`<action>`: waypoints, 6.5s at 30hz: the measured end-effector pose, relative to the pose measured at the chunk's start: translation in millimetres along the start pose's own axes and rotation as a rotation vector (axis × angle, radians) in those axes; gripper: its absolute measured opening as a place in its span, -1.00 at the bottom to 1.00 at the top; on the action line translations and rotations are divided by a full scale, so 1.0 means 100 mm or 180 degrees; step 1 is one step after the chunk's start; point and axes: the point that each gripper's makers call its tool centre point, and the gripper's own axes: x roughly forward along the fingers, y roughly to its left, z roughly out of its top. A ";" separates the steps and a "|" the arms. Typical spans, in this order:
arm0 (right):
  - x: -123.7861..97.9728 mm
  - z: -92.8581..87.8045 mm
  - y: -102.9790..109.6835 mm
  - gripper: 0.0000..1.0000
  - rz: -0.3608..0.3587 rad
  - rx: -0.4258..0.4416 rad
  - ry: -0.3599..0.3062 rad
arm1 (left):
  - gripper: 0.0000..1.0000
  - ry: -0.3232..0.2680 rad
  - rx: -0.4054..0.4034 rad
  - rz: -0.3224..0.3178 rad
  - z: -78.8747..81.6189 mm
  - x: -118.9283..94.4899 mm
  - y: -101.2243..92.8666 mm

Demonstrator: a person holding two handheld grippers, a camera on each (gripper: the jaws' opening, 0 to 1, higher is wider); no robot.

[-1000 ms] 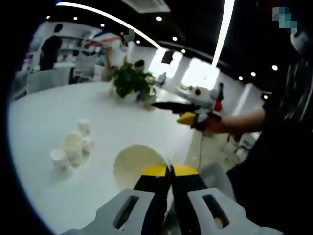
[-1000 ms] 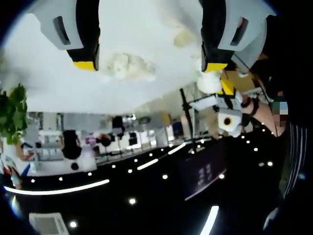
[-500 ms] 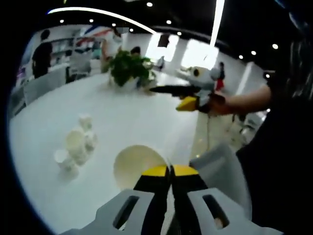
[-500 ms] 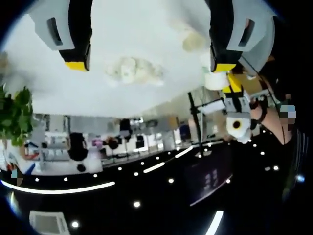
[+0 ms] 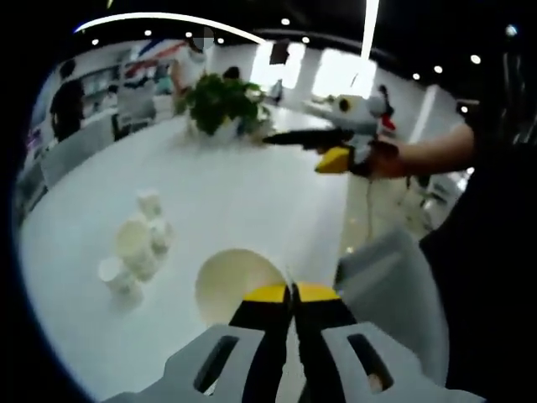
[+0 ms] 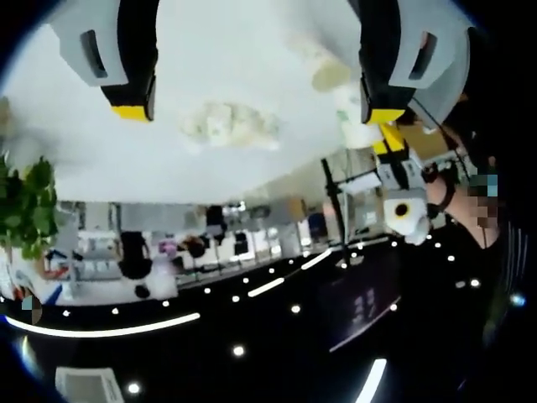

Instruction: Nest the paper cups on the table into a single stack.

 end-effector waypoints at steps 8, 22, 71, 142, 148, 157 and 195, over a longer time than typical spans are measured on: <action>-0.05 -0.04 -0.04 1.00 -0.0009 0.0052 -0.0012 | -1.00 0.0251 0.0174 0.0068 -0.08 0.10 0.06; -0.06 -0.12 -0.03 1.00 -0.0039 0.0194 -0.0029 | -1.00 0.0505 0.0304 0.0049 -0.13 0.24 0.15; -0.34 -0.37 -0.17 0.98 -0.0205 0.0427 -0.0037 | -0.92 0.1326 0.0577 -0.0150 -0.61 0.59 0.13; 0.22 -0.07 0.10 0.97 -0.0046 0.0074 0.0327 | 0.05 -0.0607 -0.0150 0.1002 0.03 -0.26 0.92; 0.20 -0.15 0.08 0.97 -0.0097 0.0041 0.0411 | 0.40 -0.0571 -0.0210 0.1051 -0.02 -0.26 0.98; 0.17 -0.21 0.08 0.99 -0.0082 0.0008 0.0469 | 0.81 -0.0622 -0.0196 0.1115 -0.02 -0.30 1.00; 0.27 -0.36 0.01 0.99 -0.0151 0.0170 0.0457 | 0.87 -0.0515 -0.0191 0.1004 0.11 -0.18 1.39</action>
